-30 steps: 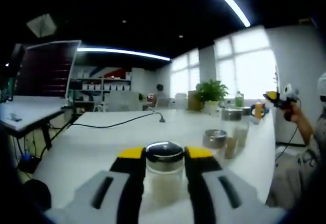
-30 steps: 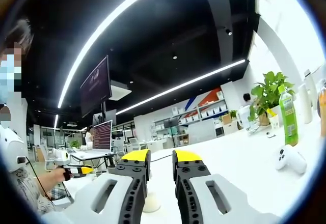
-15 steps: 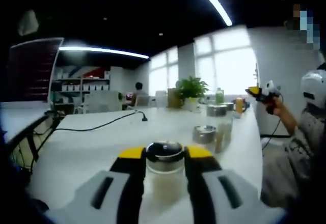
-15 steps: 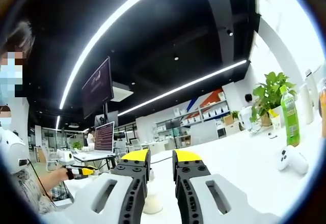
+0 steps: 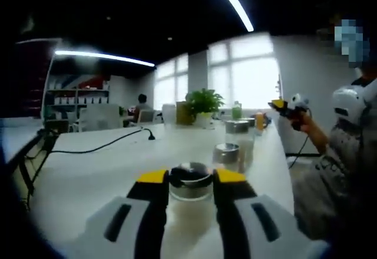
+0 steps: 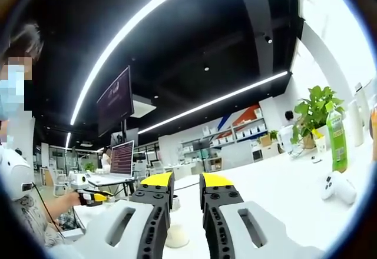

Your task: Rotate the seasoning bottle until the label or dispensing opening points toward the visible target arrow and the bottle remains upright within the marked orientation range

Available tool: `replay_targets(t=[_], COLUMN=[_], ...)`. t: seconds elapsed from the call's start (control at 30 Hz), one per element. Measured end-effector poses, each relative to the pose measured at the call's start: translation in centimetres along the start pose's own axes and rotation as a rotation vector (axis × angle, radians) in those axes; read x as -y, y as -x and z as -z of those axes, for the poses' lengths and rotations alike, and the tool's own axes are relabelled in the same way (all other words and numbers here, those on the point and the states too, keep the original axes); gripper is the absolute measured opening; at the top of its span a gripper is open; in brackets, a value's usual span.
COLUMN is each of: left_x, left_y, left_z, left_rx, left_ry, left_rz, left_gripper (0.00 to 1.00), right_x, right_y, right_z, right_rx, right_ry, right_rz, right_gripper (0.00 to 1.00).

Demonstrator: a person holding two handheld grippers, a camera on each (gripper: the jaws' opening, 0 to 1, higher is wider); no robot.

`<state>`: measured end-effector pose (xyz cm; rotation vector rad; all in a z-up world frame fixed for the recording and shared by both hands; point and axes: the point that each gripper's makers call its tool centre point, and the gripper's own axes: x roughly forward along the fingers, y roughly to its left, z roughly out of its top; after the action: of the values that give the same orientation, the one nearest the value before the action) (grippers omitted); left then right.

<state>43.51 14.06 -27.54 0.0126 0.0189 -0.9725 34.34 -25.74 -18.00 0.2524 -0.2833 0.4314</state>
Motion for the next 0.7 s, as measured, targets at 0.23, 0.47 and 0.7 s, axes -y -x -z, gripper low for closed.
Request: replay_targets(t=[0.23, 0.47, 0.7], left_x=[0.5, 0.2, 0.3], left_y=[0.3, 1.0, 1.1], left_z=[-1.0, -0.7, -0.9], left_rx=[0.084, 0.079, 0.11], left_ry=[0.044, 0.041, 0.08], left_rz=[0.0, -0.097, -0.241], left_gripper=[0.39, 0.46, 0.47], right_x=[0.0, -0.1, -0.3], right_y=[0.1, 0.2, -0.3], right_z=[0.0, 0.0, -0.1], right_rx=[0.001, 0.001, 0.007], right_ry=[-0.004, -0.006, -0.014], right_rz=[0.0, -0.006, -0.02], right_gripper=[0.16, 0.16, 0.16])
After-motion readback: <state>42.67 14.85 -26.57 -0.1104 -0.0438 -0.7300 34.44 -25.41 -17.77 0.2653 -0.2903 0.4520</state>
